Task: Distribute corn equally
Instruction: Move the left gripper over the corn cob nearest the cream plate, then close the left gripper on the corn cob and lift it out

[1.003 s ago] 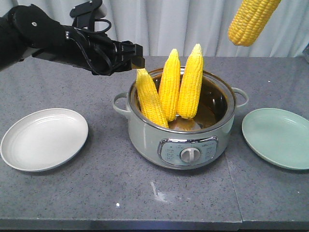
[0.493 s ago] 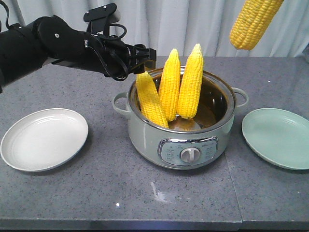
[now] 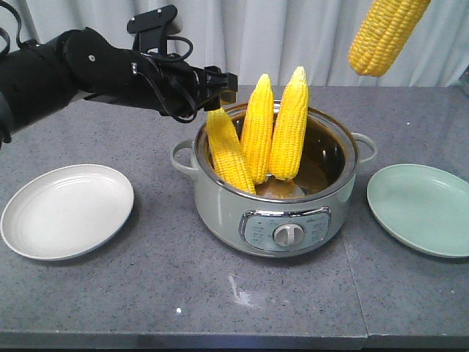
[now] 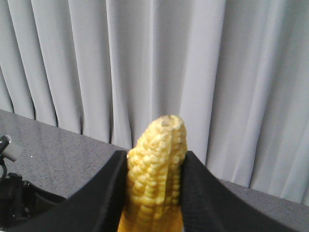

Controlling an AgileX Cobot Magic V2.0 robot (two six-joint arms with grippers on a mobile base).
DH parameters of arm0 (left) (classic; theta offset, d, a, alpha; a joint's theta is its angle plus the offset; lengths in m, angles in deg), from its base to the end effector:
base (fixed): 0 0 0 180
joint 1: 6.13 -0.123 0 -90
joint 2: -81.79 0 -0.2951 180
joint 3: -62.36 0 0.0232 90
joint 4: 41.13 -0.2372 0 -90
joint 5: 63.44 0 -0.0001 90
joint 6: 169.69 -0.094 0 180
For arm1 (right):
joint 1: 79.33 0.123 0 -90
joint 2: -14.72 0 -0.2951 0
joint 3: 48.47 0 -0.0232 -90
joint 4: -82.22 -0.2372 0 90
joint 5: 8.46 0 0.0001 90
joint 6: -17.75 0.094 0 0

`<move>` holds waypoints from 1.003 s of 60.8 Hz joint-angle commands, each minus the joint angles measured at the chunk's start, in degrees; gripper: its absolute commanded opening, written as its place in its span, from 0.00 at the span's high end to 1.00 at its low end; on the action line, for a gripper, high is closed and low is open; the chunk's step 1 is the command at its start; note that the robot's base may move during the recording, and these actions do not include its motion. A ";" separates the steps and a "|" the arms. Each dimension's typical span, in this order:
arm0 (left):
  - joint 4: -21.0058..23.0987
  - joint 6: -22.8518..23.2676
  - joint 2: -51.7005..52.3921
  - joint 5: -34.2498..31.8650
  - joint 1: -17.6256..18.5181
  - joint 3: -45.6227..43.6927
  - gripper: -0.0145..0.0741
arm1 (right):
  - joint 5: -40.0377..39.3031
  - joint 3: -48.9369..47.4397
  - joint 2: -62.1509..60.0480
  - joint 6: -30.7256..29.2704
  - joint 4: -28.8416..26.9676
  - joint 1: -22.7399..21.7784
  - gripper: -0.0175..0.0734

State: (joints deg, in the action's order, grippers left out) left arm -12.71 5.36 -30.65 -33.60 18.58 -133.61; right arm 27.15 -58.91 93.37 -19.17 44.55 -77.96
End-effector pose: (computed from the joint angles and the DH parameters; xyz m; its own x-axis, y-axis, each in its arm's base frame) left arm 0.3788 -0.1989 0.3419 -0.6697 -0.0611 -0.7401 0.3781 0.8297 -0.4106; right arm 0.2397 0.0392 0.5100 -0.1031 -0.0808 -0.9914 -0.3848 0.9223 -0.0351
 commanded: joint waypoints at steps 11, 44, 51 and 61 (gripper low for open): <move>1.49 0.37 2.38 -4.82 0.11 -1.83 0.33 | -3.58 -1.72 -1.29 -0.17 -1.20 -0.28 0.81; 1.57 0.33 0.01 -4.92 0.44 -1.83 0.33 | -3.62 -1.72 -1.29 -0.17 -1.15 -0.28 0.81; 1.59 0.04 -0.40 -5.90 1.41 -1.83 0.33 | -3.68 -1.72 -1.29 -0.23 -1.19 -0.28 0.81; 1.59 -0.10 -0.65 -6.01 1.96 -1.83 0.36 | -3.87 -1.72 -1.29 -0.22 -1.01 -0.28 0.81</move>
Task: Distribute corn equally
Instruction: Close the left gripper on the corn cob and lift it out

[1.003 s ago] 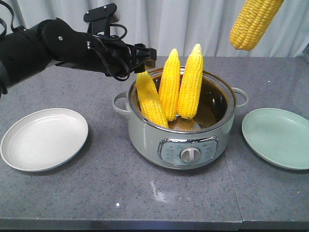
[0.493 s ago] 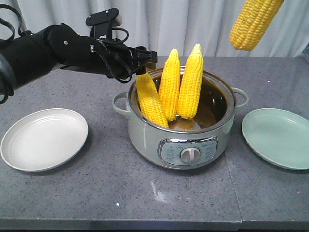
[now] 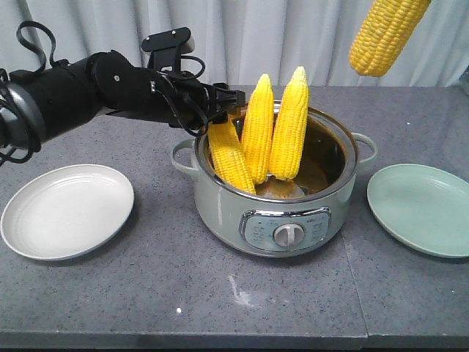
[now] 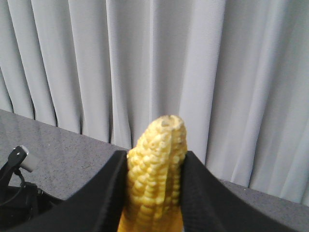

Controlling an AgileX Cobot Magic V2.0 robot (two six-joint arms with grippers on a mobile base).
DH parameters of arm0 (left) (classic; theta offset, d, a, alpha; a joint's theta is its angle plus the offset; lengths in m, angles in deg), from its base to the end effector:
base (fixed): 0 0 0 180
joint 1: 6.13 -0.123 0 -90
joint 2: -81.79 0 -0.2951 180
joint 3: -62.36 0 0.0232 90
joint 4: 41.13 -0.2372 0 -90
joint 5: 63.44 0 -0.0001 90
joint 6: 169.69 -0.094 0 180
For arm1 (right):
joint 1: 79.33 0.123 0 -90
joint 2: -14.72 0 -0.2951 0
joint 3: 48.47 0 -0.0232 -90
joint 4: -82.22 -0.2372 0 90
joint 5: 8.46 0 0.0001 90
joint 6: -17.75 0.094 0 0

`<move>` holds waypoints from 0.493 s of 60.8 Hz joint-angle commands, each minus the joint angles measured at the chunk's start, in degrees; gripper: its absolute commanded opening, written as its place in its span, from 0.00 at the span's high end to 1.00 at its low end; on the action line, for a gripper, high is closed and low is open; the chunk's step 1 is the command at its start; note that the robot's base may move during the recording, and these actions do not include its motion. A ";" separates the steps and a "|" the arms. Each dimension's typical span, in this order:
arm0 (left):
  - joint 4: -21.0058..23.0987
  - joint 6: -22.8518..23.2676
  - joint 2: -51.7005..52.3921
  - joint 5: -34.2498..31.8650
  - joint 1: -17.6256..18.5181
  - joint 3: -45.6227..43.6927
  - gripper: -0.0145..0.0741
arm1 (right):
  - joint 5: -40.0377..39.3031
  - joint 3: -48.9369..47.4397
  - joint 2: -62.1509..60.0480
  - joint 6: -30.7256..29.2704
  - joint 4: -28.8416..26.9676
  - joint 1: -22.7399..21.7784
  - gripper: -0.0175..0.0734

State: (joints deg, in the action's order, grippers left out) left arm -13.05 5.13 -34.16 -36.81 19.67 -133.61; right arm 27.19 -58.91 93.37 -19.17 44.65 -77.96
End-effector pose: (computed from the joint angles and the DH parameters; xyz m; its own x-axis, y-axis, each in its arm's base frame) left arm 0.3902 -0.2107 0.3188 -0.6727 -0.0518 -0.7381 0.3728 0.8379 -0.3986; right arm 0.2397 0.0392 0.5099 -0.1036 -0.0825 -0.9912 -0.3846 0.9224 -0.0366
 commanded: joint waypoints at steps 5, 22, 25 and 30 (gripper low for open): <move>1.93 0.12 2.86 -2.75 0.77 -1.83 0.43 | -3.92 -1.72 -1.29 -0.22 -0.59 -0.28 0.81; 1.93 0.12 2.86 -2.21 0.77 -1.83 0.78 | -3.92 -1.72 -1.29 -0.22 -0.16 -0.28 0.81; 1.93 0.12 2.86 -2.21 0.77 -1.83 0.83 | -3.92 -1.72 -1.29 -0.22 -0.16 -0.28 0.81; 1.93 0.12 3.22 -2.21 0.77 -1.83 0.85 | -3.92 -1.72 -1.29 -0.22 -0.16 -0.28 0.81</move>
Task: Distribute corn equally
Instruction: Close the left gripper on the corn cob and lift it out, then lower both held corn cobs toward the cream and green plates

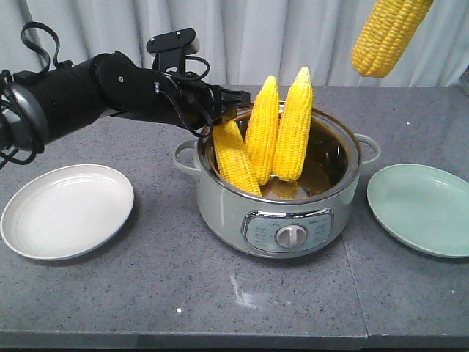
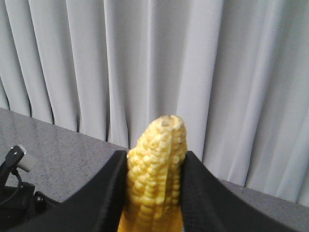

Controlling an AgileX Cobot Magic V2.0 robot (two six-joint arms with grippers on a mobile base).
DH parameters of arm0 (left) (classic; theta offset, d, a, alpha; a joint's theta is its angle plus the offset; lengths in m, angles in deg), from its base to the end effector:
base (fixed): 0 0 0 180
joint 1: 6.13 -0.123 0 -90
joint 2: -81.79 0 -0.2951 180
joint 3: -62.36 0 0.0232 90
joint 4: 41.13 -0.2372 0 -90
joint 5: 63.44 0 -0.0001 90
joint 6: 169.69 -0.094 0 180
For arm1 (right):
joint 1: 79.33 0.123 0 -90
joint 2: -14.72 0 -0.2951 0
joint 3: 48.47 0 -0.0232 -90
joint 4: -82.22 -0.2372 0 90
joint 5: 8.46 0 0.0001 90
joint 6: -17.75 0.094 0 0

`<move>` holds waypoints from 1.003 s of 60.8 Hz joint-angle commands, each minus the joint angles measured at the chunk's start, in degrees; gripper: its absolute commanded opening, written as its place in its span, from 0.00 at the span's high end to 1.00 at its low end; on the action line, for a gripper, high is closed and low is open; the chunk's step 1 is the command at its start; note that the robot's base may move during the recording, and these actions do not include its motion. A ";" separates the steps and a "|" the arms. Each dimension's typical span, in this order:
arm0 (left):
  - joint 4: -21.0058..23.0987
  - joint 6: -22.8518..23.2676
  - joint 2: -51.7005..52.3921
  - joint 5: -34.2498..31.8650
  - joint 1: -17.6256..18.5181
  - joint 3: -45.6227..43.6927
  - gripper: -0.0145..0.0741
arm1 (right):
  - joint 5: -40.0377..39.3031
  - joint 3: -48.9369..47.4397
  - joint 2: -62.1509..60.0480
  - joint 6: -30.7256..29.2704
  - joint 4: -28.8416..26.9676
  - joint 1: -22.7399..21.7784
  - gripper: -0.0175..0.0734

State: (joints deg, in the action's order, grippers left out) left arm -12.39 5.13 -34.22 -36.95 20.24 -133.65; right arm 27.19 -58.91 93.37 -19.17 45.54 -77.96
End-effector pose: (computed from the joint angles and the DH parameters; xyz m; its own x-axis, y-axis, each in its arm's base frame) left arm 0.3883 -0.2151 0.3190 -0.6755 -0.0551 -0.7353 0.3772 0.8310 -0.4088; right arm 0.2399 0.0385 0.5094 -0.1038 -0.0962 -0.9899 -0.3792 0.9239 -0.0500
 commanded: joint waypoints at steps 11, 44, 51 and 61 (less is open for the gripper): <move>1.28 0.13 6.16 -3.11 0.21 -1.79 0.85 | -3.92 -1.72 -1.29 -0.22 -1.05 -0.28 0.81; -8.65 0.24 31.26 -1.72 -8.60 -1.79 0.85 | -3.49 -1.72 -1.29 2.87 0.40 -0.28 0.81; -18.05 3.58 35.70 6.27 -16.79 -1.71 0.84 | -2.52 -1.79 -1.29 10.08 9.22 -0.28 0.81; -27.77 6.79 34.40 18.62 -24.37 -1.58 0.84 | 3.41 -1.78 -0.68 28.75 32.85 -0.28 0.81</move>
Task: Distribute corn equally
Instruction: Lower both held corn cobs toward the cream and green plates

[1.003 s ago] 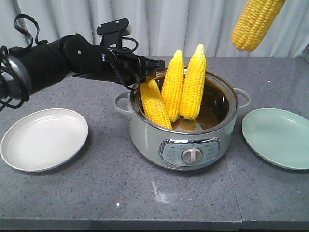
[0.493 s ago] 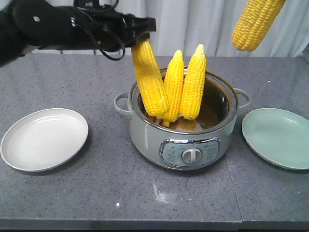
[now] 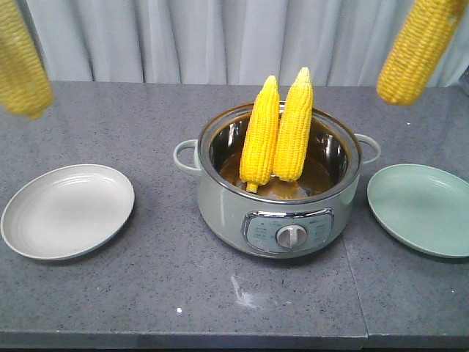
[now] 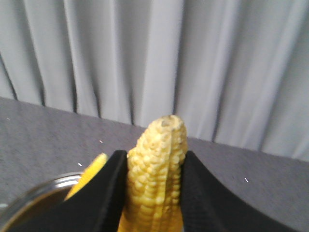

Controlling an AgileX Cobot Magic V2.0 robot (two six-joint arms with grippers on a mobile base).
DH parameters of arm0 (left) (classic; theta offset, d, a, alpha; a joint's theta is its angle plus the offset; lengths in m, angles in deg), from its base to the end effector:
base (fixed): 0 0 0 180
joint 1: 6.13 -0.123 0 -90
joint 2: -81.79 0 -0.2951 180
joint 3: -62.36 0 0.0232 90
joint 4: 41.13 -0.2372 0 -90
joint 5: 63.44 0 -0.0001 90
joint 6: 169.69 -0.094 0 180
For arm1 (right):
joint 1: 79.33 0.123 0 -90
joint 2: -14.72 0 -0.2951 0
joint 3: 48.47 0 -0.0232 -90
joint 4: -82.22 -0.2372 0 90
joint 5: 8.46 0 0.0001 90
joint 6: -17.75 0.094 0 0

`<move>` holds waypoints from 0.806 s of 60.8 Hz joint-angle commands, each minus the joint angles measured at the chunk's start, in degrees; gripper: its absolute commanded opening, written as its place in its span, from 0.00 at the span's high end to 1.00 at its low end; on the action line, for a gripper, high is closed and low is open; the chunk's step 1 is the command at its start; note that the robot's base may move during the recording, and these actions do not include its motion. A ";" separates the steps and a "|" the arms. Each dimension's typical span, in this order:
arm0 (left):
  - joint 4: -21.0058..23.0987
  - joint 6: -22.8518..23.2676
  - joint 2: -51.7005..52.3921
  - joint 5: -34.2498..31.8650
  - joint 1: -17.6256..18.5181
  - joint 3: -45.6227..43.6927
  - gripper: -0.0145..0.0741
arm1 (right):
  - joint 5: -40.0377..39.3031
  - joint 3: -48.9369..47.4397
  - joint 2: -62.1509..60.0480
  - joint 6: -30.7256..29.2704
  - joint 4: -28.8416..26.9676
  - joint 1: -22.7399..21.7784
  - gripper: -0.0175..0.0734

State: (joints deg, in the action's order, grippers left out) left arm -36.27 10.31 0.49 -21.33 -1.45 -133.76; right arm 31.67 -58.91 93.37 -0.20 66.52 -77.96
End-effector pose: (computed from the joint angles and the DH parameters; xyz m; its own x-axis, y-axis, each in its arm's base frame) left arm 0.2493 -0.0258 0.5075 -0.3025 -0.0383 -0.9524 0.1167 0.9902 -0.0769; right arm 0.2415 0.0222 0.4944 -0.2760 -0.1065 -0.9552 -0.2192 0.9746 -0.0453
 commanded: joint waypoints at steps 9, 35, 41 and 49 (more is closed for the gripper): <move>-5.26 1.54 -5.62 9.01 -5.25 -1.47 0.84 | 5.42 -1.78 3.04 17.95 21.85 -0.28 0.81; -4.86 1.49 -18.99 10.72 -5.25 -1.47 0.84 | 14.58 -1.78 19.60 17.11 22.22 -7.01 0.81; -4.86 1.49 -20.77 10.68 -5.25 -1.47 0.84 | 15.62 -1.78 22.32 12.88 17.41 -10.08 0.81; -4.86 1.49 -21.93 10.52 -5.25 -1.47 0.84 | 16.07 -1.78 24.66 8.84 10.71 -12.64 0.81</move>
State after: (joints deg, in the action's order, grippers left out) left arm -41.61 11.38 -23.23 -7.66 -6.71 -133.76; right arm 49.43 -58.91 119.38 12.13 81.90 -89.12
